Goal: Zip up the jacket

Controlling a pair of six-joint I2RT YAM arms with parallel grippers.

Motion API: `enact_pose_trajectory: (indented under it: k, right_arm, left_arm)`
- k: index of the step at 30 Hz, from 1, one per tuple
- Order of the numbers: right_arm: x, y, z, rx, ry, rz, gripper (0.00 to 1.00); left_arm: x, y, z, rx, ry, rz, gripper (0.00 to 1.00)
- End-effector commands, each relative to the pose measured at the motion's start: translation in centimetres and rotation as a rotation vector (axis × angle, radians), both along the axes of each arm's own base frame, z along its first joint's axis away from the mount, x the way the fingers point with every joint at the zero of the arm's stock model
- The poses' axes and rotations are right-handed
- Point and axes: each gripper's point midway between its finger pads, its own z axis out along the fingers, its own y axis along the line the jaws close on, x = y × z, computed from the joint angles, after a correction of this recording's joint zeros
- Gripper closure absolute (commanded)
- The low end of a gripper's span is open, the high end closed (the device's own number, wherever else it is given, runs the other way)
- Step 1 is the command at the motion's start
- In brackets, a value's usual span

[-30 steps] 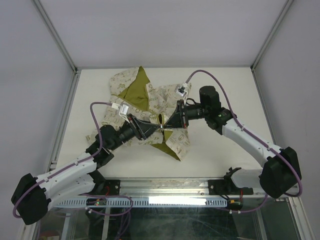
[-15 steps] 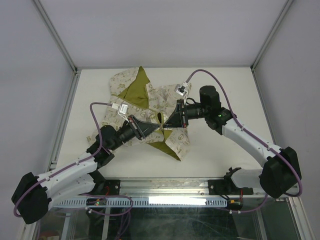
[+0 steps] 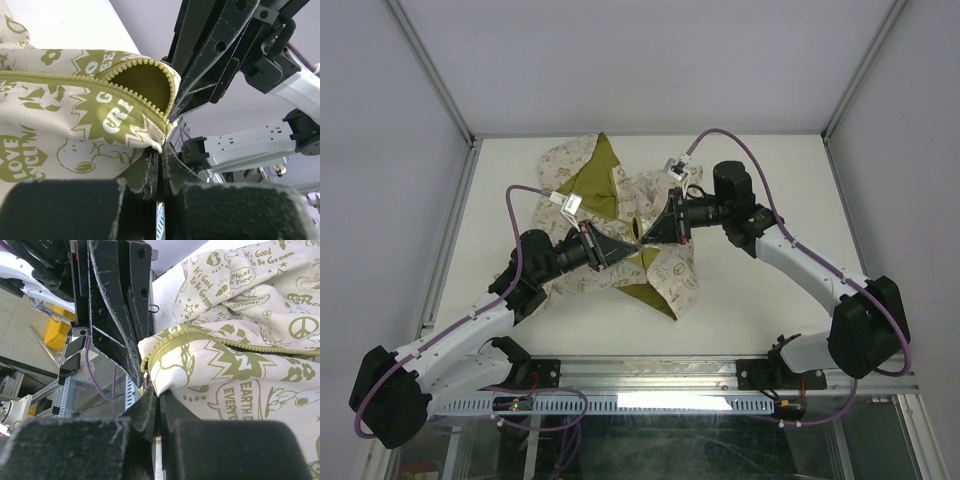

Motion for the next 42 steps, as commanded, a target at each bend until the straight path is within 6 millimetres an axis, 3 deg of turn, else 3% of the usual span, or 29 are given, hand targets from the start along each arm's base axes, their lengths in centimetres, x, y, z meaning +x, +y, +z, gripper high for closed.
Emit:
enact_pose_trajectory:
  k: [1, 4, 5, 7, 12, 18, 25, 36, 42]
  right_arm:
    - [1.6, 0.9, 5.0, 0.121, -0.187, -0.006, 1.00]
    - [2.0, 0.6, 4.6, 0.086, -0.211, -0.028, 1.00]
    - [2.1, 0.4, 4.2, 0.063, -0.224, -0.037, 0.96]
    - [2.0, -0.2, 3.6, 0.030, -0.283, -0.045, 0.77]
    - [1.1, -2.7, 3.3, -0.052, -0.491, -0.103, 0.56]
    - [-1.0, -4.7, 3.0, -0.113, -0.800, -0.118, 0.45]
    - [-2.8, -5.0, 3.5, -0.142, -1.103, -0.123, 0.41]
    - [-4.3, -1.6, 0.8, -0.198, -1.142, -0.019, 0.46]
    - [-3.6, -2.0, 1.0, -0.222, -1.171, -0.059, 0.61]
  left_arm:
    - [-2.6, -1.4, -0.1, 0.032, 0.068, -0.181, 1.00]
    - [-1.9, -1.1, -0.7, 0.057, 0.107, -0.150, 1.00]
    - [-1.7, -1.0, -0.6, 0.056, 0.109, -0.139, 1.00]
    - [-1.3, -0.7, 0.0, 0.040, 0.124, -0.123, 1.00]
    - [-1.3, -0.8, 1.2, 0.055, 0.158, -0.139, 1.00]
    - [-1.6, -1.4, 2.4, 0.057, 0.186, -0.194, 1.00]
    - [-1.9, -1.9, 3.2, 0.048, 0.203, -0.242, 1.00]
    - [-2.1, -2.1, 3.3, 0.048, 0.208, -0.270, 1.00]
    - [-2.2, -2.1, 3.0, 0.065, 0.206, -0.281, 1.00]
